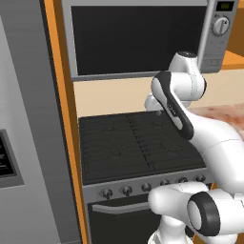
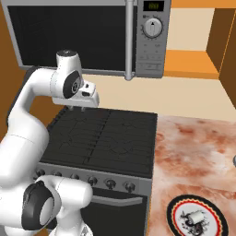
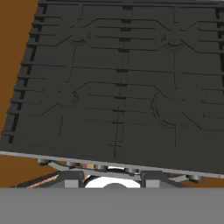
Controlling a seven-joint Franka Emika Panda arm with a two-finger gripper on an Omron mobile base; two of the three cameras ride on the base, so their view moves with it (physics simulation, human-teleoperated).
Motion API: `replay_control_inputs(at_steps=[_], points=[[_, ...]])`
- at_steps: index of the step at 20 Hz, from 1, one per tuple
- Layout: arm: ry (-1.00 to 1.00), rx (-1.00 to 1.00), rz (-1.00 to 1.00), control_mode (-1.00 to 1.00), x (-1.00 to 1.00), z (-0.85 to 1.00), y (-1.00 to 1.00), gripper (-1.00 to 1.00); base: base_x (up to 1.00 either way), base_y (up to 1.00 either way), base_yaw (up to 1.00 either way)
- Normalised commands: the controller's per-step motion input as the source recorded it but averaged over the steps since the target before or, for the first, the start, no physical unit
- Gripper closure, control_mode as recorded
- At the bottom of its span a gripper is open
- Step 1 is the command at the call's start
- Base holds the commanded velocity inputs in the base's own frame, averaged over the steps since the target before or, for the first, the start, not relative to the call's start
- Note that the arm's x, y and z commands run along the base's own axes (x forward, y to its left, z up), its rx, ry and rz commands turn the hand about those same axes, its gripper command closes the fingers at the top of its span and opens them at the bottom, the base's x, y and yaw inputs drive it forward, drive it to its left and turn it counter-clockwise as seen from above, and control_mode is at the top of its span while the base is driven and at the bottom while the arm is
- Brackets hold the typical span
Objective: Pick the marshmallow from the counter and place it in the microwave. Then turn on the microwave.
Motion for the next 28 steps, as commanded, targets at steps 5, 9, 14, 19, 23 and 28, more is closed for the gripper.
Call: replay_control_inputs(at_steps=[5,9,14,19,23,28], points=[[0.00,0.00,0.00,-1.00,-0.18,0.00,0.00,-1.00,0.00,0.00,0.00],[0.00,0.00,-0.02,-1.00,-0.38,0.00,-0.02,-1.00,0.00,0.00,0.00],[-0.05,0.00,-0.02,-1.00,-0.37,0.00,-0.02,-1.00,0.00,0.00,0.00],[-0.08,0.00,-0.02,-1.00,-0.28,0.04,-0.08,-1.00,0.00,0.00,0.00],[-0.11,0.00,-0.03,-1.00,-0.24,0.11,-0.11,-1.00,0.00,0.00,0.00],[-0.13,0.00,-0.02,-1.00,-0.20,0.14,-0.10,-1.00,0.00,0.00,0.00]])
